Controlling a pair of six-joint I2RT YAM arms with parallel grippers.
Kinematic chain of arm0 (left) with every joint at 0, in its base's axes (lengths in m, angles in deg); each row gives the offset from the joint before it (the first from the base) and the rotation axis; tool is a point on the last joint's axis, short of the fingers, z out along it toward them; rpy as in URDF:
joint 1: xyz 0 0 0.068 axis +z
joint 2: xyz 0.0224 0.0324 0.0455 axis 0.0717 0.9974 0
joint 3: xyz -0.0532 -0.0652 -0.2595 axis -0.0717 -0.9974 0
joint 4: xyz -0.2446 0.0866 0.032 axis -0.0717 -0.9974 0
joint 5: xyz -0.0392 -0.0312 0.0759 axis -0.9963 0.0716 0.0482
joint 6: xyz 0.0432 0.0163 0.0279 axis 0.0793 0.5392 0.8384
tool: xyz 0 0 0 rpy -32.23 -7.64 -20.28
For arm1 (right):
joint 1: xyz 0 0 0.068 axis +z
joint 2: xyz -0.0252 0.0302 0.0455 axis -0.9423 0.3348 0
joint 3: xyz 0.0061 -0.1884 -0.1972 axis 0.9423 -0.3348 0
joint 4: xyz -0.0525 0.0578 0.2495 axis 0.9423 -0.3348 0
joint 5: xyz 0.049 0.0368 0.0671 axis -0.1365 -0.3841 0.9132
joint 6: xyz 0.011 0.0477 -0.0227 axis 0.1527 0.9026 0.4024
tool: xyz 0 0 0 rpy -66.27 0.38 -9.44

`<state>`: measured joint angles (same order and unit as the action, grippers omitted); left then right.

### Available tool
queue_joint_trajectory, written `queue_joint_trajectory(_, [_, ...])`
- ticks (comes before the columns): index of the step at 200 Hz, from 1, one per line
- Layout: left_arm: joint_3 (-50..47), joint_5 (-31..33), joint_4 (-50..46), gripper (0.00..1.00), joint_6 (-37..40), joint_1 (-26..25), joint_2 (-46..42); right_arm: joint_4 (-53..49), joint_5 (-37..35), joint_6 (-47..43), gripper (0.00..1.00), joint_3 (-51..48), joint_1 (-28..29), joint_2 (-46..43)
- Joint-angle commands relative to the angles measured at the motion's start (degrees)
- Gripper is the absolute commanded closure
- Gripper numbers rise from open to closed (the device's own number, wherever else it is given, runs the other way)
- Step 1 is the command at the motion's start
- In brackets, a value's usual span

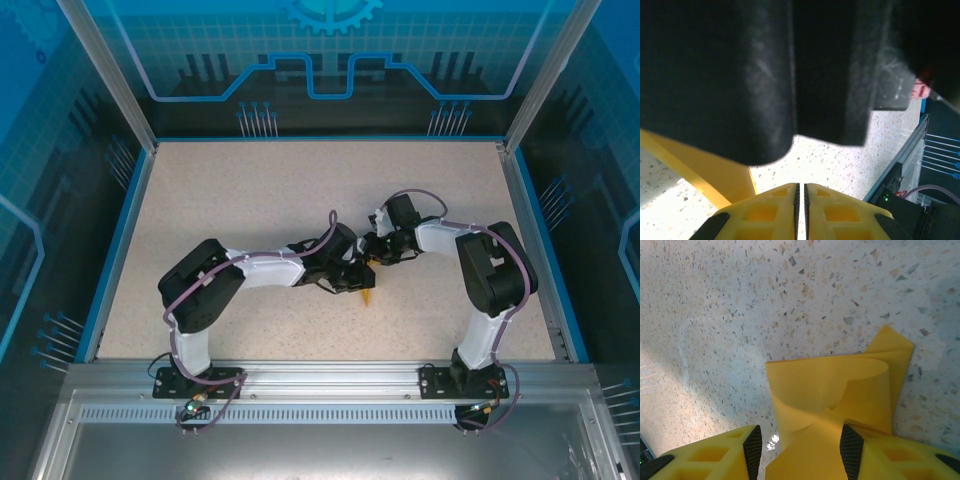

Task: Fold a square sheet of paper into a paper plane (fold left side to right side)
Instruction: Fold the wing for the fifth time at the center of the table.

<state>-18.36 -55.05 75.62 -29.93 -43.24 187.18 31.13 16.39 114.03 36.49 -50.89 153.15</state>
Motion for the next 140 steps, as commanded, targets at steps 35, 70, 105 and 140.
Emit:
queue_joint_trajectory(35, [-1.36, -1.33, 3.1, 0.87, -1.65, -0.11, 4.2, -6.16, -4.57, -1.06, 0.49, -1.23, 0.46, 2.72])
queue_joint_trajectory(70, [-3.11, -1.07, 4.21, 0.88, -2.29, -0.21, 3.76, -6.08, -4.42, -0.91, 0.49, -1.11, 0.49, 2.98])
queue_joint_trajectory(105, [-5.83, -0.9, 7.03, 0.88, -3.22, -0.25, 1.54, -6.08, -4.25, -0.91, 0.5, -1.08, 0.45, 3.14])
queue_joint_trajectory(140, [-7.38, -0.63, 9.8, 0.83, -2.86, -0.55, -0.44, -5.99, -3.96, -0.8, 0.49, -0.97, 0.47, 3.33])
